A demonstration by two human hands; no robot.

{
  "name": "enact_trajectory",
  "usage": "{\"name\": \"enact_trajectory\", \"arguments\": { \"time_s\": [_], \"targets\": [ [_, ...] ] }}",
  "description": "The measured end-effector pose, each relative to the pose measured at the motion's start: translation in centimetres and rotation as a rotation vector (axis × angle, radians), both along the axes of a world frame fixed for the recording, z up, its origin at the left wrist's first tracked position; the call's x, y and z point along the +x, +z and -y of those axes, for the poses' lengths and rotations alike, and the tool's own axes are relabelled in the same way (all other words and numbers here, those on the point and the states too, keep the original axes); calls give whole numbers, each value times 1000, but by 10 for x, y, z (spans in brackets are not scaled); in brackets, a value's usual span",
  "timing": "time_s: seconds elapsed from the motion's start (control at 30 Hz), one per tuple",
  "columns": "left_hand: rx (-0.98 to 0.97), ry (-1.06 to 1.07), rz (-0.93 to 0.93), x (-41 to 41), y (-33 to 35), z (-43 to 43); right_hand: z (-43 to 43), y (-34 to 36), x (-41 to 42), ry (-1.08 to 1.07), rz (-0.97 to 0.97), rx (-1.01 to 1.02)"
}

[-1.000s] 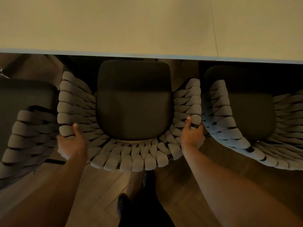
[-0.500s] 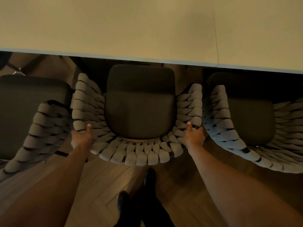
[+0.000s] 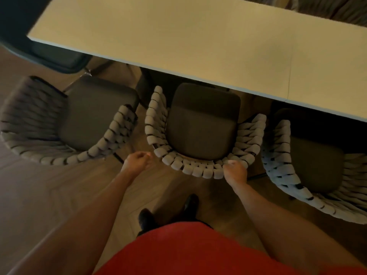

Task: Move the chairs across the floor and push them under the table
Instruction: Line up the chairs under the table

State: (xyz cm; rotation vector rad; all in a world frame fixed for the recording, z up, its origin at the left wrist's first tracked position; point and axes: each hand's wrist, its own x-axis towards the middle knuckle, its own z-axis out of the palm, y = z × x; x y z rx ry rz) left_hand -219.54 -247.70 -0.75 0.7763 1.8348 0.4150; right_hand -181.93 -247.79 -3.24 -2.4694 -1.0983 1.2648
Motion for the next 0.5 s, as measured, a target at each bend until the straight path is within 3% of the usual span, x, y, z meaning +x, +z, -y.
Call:
{"name": "enact_trajectory", "arguments": {
  "time_s": [0.13,0.23,0.5],
  "targets": [
    [25,38,70,-32,15,28,8,11,-65,165,-96,-83],
    [52,116,125,-69,21,55,22,11,-125,159,-228,-106],
    [87,348,153,-236,26,156,62,25,-302,270,-335,-89]
  ]
}}
